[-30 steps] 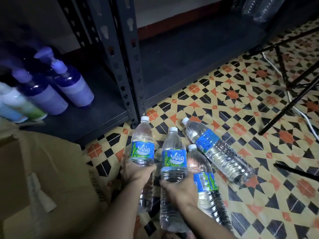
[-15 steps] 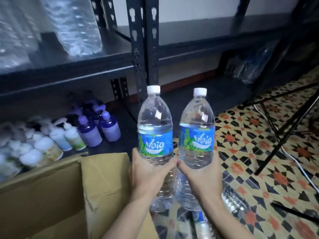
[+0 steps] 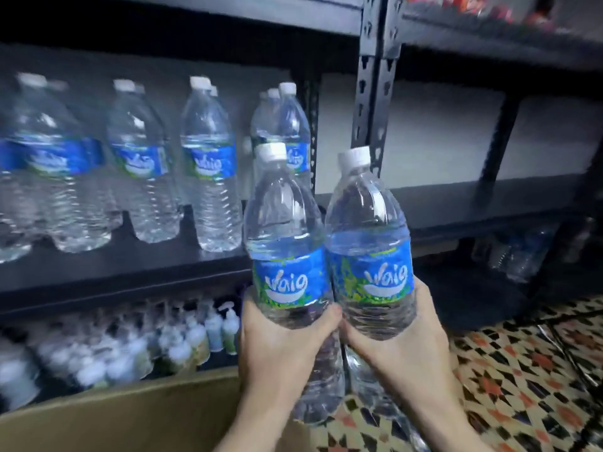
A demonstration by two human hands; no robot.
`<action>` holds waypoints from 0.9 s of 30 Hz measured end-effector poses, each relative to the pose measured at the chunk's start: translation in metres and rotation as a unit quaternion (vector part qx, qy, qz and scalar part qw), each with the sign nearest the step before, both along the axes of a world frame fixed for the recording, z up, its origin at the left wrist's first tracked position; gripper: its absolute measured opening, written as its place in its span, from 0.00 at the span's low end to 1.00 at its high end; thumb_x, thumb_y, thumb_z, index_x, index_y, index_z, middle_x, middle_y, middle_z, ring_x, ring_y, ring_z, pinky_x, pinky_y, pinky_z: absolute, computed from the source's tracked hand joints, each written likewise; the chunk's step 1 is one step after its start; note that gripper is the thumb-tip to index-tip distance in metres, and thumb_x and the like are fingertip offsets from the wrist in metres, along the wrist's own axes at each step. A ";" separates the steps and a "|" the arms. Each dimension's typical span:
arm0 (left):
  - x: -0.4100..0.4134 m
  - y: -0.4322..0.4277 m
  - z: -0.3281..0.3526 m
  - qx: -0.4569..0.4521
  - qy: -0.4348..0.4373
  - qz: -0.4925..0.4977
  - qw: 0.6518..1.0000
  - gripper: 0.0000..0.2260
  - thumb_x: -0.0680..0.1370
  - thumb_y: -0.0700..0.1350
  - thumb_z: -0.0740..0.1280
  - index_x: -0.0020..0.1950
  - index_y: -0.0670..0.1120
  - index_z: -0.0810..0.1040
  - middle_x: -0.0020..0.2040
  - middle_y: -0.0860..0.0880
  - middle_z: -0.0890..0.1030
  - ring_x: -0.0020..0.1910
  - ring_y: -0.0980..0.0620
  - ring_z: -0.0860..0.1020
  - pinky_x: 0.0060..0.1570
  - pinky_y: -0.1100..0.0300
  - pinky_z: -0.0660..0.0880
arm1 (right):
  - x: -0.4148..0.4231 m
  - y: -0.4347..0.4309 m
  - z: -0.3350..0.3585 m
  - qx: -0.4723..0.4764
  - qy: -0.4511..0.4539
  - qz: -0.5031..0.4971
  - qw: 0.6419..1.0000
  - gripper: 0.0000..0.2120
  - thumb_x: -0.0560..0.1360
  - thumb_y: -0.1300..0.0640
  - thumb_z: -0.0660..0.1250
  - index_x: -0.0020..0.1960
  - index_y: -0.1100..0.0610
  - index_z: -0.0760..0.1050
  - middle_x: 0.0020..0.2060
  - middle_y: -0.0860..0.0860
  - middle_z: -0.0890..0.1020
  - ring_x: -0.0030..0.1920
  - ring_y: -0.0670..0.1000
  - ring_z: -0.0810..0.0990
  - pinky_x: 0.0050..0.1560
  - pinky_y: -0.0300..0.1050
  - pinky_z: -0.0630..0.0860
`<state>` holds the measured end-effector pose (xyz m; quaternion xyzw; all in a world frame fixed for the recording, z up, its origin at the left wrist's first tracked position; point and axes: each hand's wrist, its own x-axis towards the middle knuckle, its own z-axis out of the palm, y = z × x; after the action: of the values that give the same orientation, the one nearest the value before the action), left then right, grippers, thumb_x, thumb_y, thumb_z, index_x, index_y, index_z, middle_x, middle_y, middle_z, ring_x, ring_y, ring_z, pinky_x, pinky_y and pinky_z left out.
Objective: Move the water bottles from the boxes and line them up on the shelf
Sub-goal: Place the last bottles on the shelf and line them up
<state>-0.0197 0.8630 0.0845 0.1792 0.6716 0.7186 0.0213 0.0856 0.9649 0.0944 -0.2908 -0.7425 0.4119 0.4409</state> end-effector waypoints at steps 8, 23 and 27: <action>-0.040 -0.114 0.056 -0.014 0.059 0.174 0.983 0.32 0.54 0.47 0.85 0.51 0.53 0.74 0.42 0.60 0.82 0.41 0.66 0.79 0.42 0.62 0.76 | -0.076 -0.095 0.034 -0.029 0.066 0.160 0.985 0.38 0.53 0.45 0.86 0.59 0.41 0.72 0.51 0.28 0.80 0.49 0.31 0.80 0.51 0.37 0.77; -0.156 -0.209 0.120 -0.036 0.110 0.325 0.939 0.33 0.56 0.53 0.83 0.53 0.53 0.69 0.46 0.56 0.76 0.55 0.46 0.79 0.50 0.59 0.71 | -0.252 -0.170 0.091 0.007 0.075 0.252 0.965 0.42 0.55 0.39 0.83 0.63 0.47 0.69 0.56 0.41 0.80 0.57 0.43 0.80 0.59 0.45 0.76; -0.174 -0.215 0.126 -0.024 0.119 0.328 0.937 0.33 0.56 0.54 0.84 0.53 0.53 0.69 0.45 0.56 0.76 0.52 0.48 0.78 0.50 0.59 0.72 | -0.289 -0.166 0.099 -0.004 0.067 0.231 0.971 0.46 0.59 0.43 0.83 0.70 0.52 0.65 0.58 0.43 0.74 0.60 0.45 0.73 0.58 0.42 0.69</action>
<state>-0.1937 0.6484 0.2103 0.0324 0.7076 0.6429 -0.2916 -0.2035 0.7989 0.1939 -0.0852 -0.7566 0.5240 0.3817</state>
